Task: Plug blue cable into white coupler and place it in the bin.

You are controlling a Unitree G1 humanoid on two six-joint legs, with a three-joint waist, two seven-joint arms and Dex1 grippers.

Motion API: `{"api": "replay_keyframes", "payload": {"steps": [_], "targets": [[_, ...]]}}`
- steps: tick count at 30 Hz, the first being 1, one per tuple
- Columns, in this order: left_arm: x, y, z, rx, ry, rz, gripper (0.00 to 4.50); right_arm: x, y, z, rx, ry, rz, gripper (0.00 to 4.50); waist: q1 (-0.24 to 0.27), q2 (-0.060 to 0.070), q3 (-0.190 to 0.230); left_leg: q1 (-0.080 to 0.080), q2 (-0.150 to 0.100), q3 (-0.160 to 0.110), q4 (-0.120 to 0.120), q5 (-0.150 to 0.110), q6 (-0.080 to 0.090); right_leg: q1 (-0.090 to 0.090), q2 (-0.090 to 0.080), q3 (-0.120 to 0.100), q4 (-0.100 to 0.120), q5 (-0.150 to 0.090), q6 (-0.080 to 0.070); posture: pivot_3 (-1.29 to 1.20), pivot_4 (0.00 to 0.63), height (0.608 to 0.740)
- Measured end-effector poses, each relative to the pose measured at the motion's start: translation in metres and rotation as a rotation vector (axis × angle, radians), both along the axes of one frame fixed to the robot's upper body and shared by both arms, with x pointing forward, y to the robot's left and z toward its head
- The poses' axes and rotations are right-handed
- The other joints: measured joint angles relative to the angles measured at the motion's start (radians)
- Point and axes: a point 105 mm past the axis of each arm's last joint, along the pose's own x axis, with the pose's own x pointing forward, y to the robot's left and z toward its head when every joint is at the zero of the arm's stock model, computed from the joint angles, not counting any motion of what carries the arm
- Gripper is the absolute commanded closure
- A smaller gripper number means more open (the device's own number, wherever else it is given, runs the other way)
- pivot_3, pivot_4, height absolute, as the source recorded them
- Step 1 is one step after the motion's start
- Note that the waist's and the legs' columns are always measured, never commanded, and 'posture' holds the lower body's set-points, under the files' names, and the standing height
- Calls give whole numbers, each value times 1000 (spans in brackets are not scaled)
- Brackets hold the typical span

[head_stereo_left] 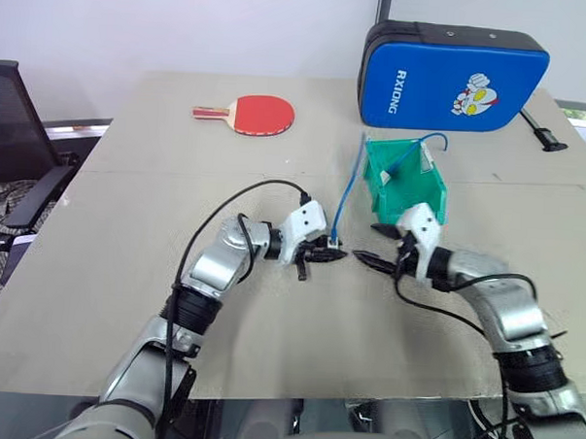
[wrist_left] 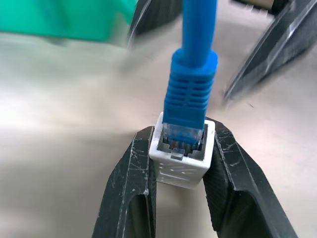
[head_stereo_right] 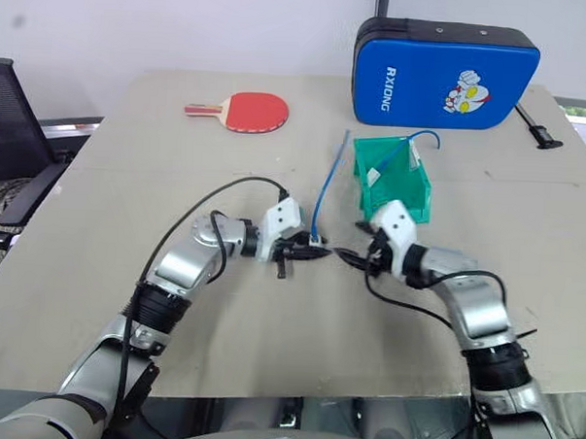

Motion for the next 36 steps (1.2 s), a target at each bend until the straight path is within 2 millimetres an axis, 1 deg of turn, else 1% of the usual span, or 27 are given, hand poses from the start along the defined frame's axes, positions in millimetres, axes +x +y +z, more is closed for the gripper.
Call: {"api": "replay_keyframes", "payload": {"steps": [1, 2, 4, 7, 9, 12, 15, 16, 17, 18, 19, 20, 21, 22, 24, 25, 27, 28, 29, 30, 32, 34, 36], "targets": [[1, 1, 2, -5, -4, 1, 3812, -3, -5, 6, 19, -17, -30, 17, 0, 0, 0, 0, 0, 0, 0, 0, 0, 0, 1, 0, 0, -1, 1, 0, 150, 731], [1, 0, 3, -6, -6, -3, 3812, -7, -8, 15, 53, -29, -59, 17, 1, 0, 0, 0, 0, -1, -2, 0, 1, 0, 1, -1, 0, -1, 1, 0, 150, 731], [-1, -2, 3, -12, -1, -16, 3812, -14, -8, 23, 91, -31, -71, 17, 1, 0, 0, 0, 0, -2, -2, -1, 1, 0, 2, -1, -1, -1, 1, 0, 150, 731], [-4, -6, 5, -21, 2, -48, 3812, -25, 0, 28, 171, 18, -75, 17, 0, 0, 1, 0, 0, -2, -2, -1, 1, 0, 2, -1, -1, -2, 1, 0, 150, 731], [-8, -15, 6, -25, 2, -100, 3812, -30, 11, 31, 219, 56, -65, 17, 1, 0, 1, 0, 0, -2, -2, -1, 1, 0, 2, -1, -1, -5, 1, 0, 150, 731], [-17, -29, 11, -34, -12, -188, 3812, -36, 23, 29, 222, 101, -37, 849, 1, 0, 1, 1, 0, -1, 0, -1, 1, 1, 1, 0, 0, -6, 1, 0, 150, 731], [-19, -32, 16, -34, -26, -224, 3812, -36, 26, 28, 221, 130, -31, 2331, 1, 0, 1, 1, 0, 0, 1, -1, 1, 1, 1, 1, 0, -5, 1, 0, 150, 731], [-19, -32, 18, -35, -34, -232, 3812, -36, 27, 28, 211, 133, -27, 2707, 1, 0, 1, 1, 0, 0, 1, -1, 1, 1, 1, 1, 0, -5, 1, 0, 150, 731], [-19, -34, 20, -38, -41, -242, 3812, -36, 30, 29, 200, 133, -17, 3214, 1, 0, 1, 1, 0, -1, 1, -1, 1, 1, 1, 1, 0, -5, 1, 0, 150, 731], [-19, -35, 21, -41, -43, -246, 3812, -36, 31, 29, 197, 131, -12, 3467, 1, 0, 1, 1, 0, -1, 0, -1, 1, 1, 2, 0, 0, -5, 0, 0, 150, 731], [-20, -37, 21, -45, -45, -250, 3812, -36, 32, 29, 195, 133, -7, 3961, 1, 0, 1, 1, 0, -1, 0, -1, 1, 1, 2, 0, 0, -5, 0, 0, 150, 731], [-20, -37, 21, -46, -46, -252, 3812, -37, 33, 28, 196, 135, -1, 4343, 1, 0, 1, 1, 0, -1, 0, -1, 1, 1, 2, 0, 0, -5, 0, 0, 150, 731], [-20, -36, 20, -43, -40, -255, 3812, -37, 32, 28, 186, 135, 0, 4448, 1, 0, 1, 1, -1, -1, 0, -1, 1, 1, 2, 0, 0, -4, 1, 0, 150, 731], [-21, -36, 20, -44, -37, -258, 3812, -37, 32, 28, 185, 135, 2, 4448, 1, 0, 1, 0, -1, -1, 0, -1, 1, 1, 2, 0, 0, -3, 2, 0, 150, 731], [-21, -35, 21, -47, -32, -264, 2769, -37, 33, 29, 188, 136, 8, 4500, 1, 0, 1, 0, 0, -1, 0, -1, 1, 1, 2, 0, -1, -2, 3, 0, 150, 731], [-21, -35, 21, -48, -32, -268, 2469, -36, 32, 29, 190, 137, 9, 4500, 1, 0, 1, 0, 0, -1, 0, -1, 1, 1, 2, 0, -1, -3, 3, 0, 150, 731], [-22, -35, 24, -69, -27, -272, 1570, -35, 33, 31, 191, 134, 15, 4500, 1, 0, 1, 0, 0, -1, 0, -1, 1, 1, 2, 0, -1, -3, 4, 0, 150, 731], [-23, -35, 25, -76, -26, -269, 1013, -35, 33, 33, 198, 134, 23, 4500, 1, 0, 1, 0, 0, -1, 0, -1, 1, 1, 2, 0, -1, -3, 4, 0, 150, 731], [-23, -34, 26, -81, -24, -264, 609, -35, 33, 35, 206, 130, 28, 4500, 1, 0, 1, 1, 0, -1, 0, -1, 1, 1, 2, 1, -1, -3, 4, 0, 150, 731], [-24, -31, 26, -84, -21, -250, 64, -34, 31, 39, 215, 122, 30, 4500, 0, 0, 1, 1, 0, -1, 0, -1, 1, 1, 2, 0, 0, -3, 4, 0, 150, 731], [-23, -24, 27, -114, -11, -194, 19, -28, 23, 48, 220, 99, 13, 4500, -2, 0, 1, 1, 0, -1, 0, -1, 1, 1, 2, 1, 0, -3, 4, 0, 150, 731], [-24, -13, 28, -147, 6, -124, 19, -17, 10, 58, 224, 69, -26, 4500, -3, 0, 1, 1, 0, -1, 0, -1, 1, 1, 2, 1, 0, -3, 4, 0, 150, 731], [-26, -3, 30, -207, 9, -42, 19, -2, -9, 72, 225, 29, -94, 4500, -6, 0, 2, 1, 1, -1, 0, -1, 1, 1, 1, 1, 0, -3, 3, 0, 150, 731]]}}
